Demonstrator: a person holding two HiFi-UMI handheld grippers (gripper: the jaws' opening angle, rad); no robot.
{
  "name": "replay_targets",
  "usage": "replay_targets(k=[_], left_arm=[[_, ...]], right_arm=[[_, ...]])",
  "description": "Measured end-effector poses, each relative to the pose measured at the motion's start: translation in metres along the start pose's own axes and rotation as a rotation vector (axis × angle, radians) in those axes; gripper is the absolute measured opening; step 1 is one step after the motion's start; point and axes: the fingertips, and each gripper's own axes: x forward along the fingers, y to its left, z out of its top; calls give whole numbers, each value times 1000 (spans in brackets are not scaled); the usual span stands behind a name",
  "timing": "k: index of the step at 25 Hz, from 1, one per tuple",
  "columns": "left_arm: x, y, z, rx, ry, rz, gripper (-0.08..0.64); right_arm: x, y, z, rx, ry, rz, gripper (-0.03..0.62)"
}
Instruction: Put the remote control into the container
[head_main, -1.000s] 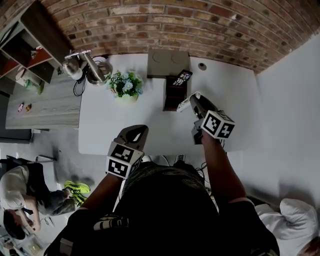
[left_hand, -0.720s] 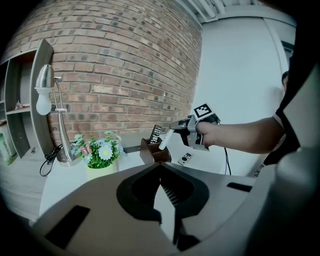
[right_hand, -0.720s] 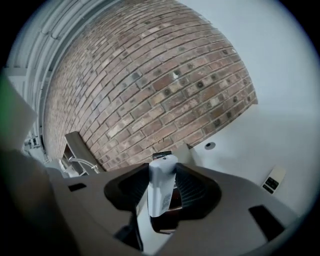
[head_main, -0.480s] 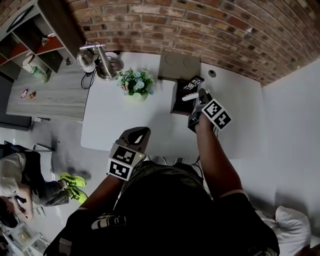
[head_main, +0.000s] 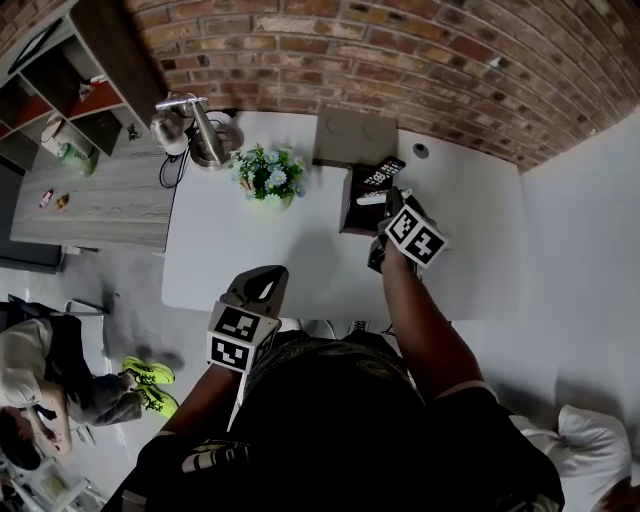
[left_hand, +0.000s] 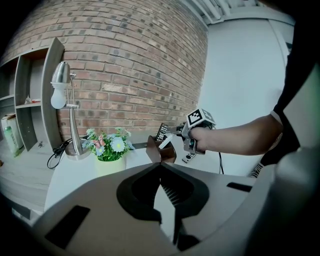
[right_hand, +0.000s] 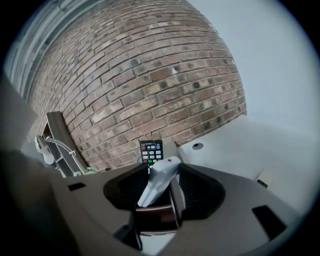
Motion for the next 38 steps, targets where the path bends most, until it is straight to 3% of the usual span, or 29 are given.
replay_targets(k=[6,14,23,27,29,31,38], left_arm=[[5,-13,-10,6,26,-37,5],[4,-12,-2,37,21,-37,5],[10,-28,2,34,-12,-58,5],[13,-38,1,34,-18,-91,5],[14,-41,5,38,-25,-108,5],[17,-44,8,48,-31,-122,5],[24,-67,13,124,-15,-197,5]], right_arm=[[-3,-4,-3,-142,74,-34,196],[-1,17,-23,-28,165,70,204],[-23,0,-19,-127,150,102,204],[-51,12,-21,-196,115,213,201],[-75,26,-16,-229,69,285,144],[-102,34,-11,-246,22,330,15],[-183,31,-14,-234,-36,364,8]])
